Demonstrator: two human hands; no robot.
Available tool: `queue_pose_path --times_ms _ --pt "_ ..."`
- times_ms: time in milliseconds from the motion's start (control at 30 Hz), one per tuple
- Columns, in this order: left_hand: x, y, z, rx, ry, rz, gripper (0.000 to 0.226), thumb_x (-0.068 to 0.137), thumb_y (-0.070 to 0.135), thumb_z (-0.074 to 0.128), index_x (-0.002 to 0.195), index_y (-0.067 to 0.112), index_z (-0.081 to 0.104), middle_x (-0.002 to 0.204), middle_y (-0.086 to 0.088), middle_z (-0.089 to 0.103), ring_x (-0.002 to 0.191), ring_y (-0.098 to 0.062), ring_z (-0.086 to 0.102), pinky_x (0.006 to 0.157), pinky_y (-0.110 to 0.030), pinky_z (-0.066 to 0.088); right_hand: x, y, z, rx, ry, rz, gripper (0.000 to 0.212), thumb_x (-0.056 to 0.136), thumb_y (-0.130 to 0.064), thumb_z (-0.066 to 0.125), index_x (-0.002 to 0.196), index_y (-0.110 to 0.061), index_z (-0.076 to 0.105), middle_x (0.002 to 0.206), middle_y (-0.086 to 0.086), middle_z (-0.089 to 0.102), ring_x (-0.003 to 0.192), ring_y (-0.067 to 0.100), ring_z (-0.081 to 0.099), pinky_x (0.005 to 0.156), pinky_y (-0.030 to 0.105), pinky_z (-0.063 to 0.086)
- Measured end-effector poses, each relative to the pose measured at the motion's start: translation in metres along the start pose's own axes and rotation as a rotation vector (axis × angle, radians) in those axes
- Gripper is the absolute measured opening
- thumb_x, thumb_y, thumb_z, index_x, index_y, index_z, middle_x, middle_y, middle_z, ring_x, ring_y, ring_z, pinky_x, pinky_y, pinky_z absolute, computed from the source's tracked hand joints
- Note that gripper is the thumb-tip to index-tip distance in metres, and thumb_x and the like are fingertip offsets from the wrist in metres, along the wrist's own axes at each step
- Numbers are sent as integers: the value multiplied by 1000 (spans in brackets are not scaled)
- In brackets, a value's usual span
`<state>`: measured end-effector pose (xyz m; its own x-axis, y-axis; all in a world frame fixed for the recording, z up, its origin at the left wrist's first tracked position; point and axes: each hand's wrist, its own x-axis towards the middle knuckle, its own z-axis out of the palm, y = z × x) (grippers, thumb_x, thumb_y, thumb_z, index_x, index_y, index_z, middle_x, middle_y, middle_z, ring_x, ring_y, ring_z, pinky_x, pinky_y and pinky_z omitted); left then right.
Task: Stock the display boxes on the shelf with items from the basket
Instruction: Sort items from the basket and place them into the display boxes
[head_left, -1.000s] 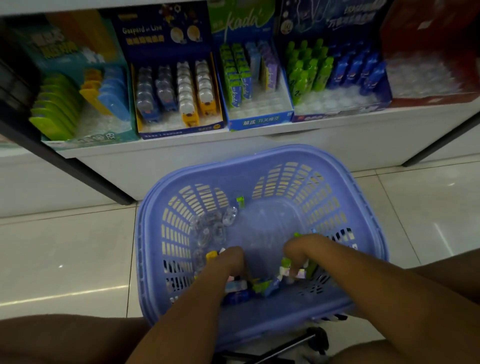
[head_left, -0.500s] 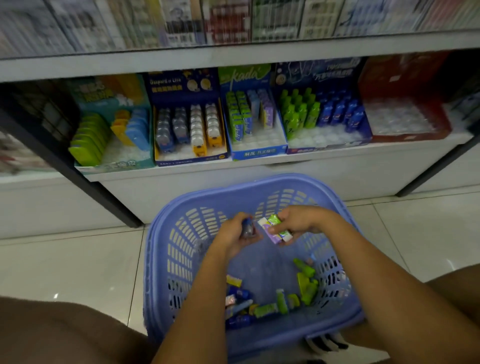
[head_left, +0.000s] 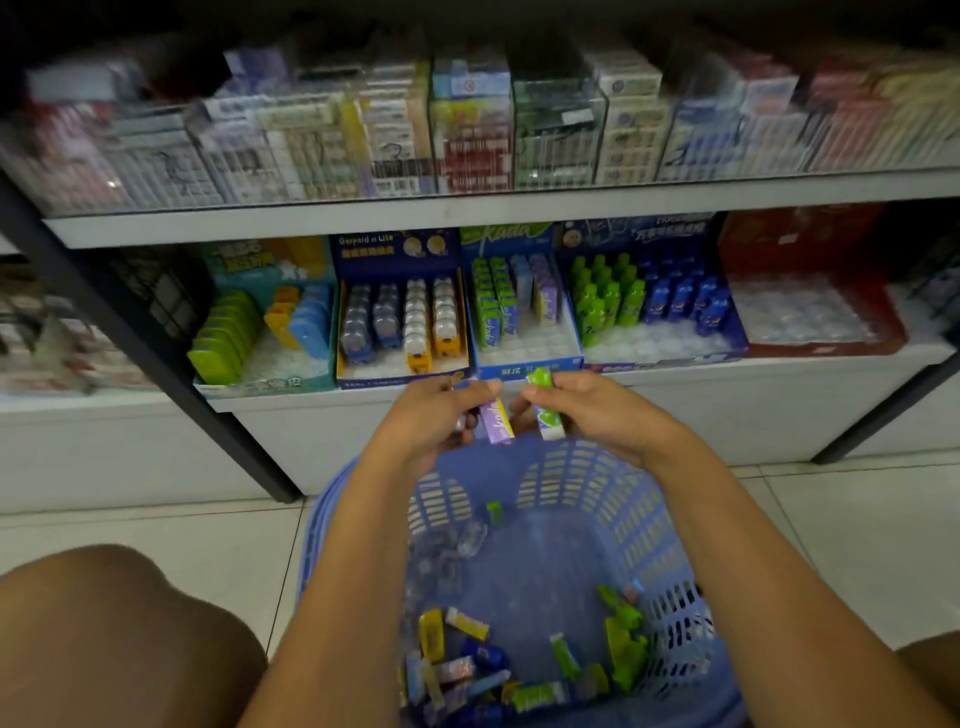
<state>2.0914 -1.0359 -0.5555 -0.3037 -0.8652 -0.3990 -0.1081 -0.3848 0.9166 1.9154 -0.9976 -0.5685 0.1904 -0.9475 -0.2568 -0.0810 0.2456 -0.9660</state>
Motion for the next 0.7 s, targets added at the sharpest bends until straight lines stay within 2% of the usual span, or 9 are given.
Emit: queue_pose_path --times_ms 67,133,200,267,333,400,500,600,700 --pt "-2 25 -8 32 25 31 14 85 17 70 78 9 60 47 5 47 46 -9 39 39 -17 36 5 -9 -4 158 87 -76 19 98 -16 47 98 -10 65 70 0 62 63 15 54 62 24 48" --pt "-2 47 -15 99 17 41 14 83 20 72 80 9 63 48 4 50 44 -8 42 40 -17 38 11 -17 -11 270 135 -89 26 100 -26 43 105 -13 64 64 -2 48 53 10 40 54 23 41" --pt "-2 63 -22 166 -18 40 17 81 23 73 85 9 66 51 4 56 44 -7 46 41 -16 40 17 -23 -17 404 130 -75 38 101 -34 35 107 -12 65 64 -1 44 52 10 37 54 25 36" --pt "-3 70 -27 174 -64 22 16 79 25 75 77 12 66 52 3 56 45 -7 47 41 -16 40 24 -26 -20 487 161 -92 38 101 -30 35 101 -9 66 68 1 46 59 12 42 59 27 38" --pt "-5 67 -33 138 -96 -22 18 79 24 74 67 15 65 52 3 53 44 -6 45 39 -16 39 32 -26 -22 322 288 -129 30 100 -31 42 93 -14 67 77 0 53 73 13 51 70 31 46" --pt "-7 57 -40 62 -81 -84 19 80 23 73 64 16 67 53 3 51 44 -5 44 39 -15 39 42 -28 -25 -17 405 -165 23 94 -37 53 92 -21 68 89 2 63 86 10 55 79 34 49" --pt "-7 47 -47 -174 0 -169 10 81 18 71 74 11 69 57 0 51 43 -5 44 37 -13 39 62 -33 -35 -232 500 -278 7 86 -30 67 89 -26 70 90 6 67 79 9 57 72 19 49" --pt "-7 46 -46 -350 40 -189 7 83 14 67 82 7 69 55 0 55 41 -4 46 38 -11 40 82 -34 -44 -443 526 -327 19 84 -21 70 103 -18 70 88 0 68 77 6 60 72 14 49" --pt "-6 43 -47 -424 39 -191 9 85 13 65 80 6 67 54 -1 56 40 -4 47 39 -11 42 98 -30 -48 -639 508 -355 22 83 -16 69 105 -11 69 83 -9 61 71 -6 54 67 7 41"
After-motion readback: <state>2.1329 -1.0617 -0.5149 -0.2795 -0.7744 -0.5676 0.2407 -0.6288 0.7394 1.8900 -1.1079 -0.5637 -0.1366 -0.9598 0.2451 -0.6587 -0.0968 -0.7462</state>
